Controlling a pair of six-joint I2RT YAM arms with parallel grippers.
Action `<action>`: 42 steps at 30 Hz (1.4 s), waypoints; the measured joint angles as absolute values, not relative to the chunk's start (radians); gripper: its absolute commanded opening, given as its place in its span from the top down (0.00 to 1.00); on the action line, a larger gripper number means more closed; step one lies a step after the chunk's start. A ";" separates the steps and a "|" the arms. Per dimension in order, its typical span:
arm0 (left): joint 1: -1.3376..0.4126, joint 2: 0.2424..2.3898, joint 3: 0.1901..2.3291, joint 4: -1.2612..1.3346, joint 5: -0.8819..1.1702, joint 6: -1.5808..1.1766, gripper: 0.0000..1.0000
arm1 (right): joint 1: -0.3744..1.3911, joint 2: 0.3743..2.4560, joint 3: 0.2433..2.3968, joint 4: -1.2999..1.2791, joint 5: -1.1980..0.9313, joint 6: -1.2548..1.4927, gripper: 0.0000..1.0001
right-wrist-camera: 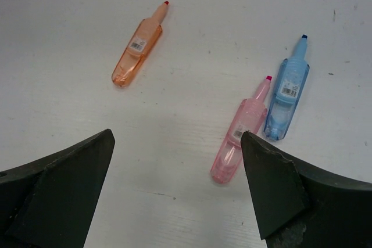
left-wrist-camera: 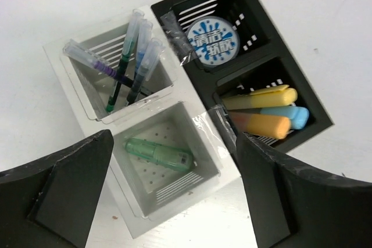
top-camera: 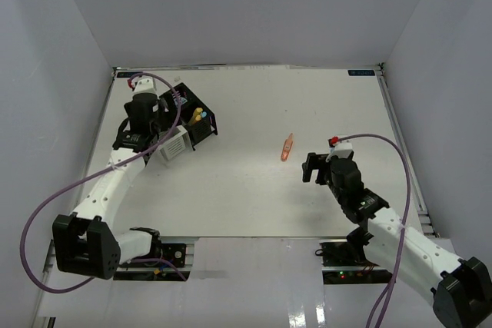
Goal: Sort the stationery into containers
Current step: Place the stationery in the storage box, then pick up the pen from the center of the board.
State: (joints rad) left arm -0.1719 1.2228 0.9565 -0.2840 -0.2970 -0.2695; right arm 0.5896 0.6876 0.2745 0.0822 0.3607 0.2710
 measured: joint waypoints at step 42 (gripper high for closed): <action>-0.172 1.035 0.937 -0.268 -0.035 -0.290 0.02 | 0.458 1.201 0.434 -0.074 0.433 0.465 0.49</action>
State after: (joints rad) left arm -0.1719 1.0348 0.9375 -0.2680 -0.0353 -0.2901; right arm 0.4580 1.2015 0.4343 -0.0738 0.4328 0.4652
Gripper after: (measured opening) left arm 0.979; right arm 0.536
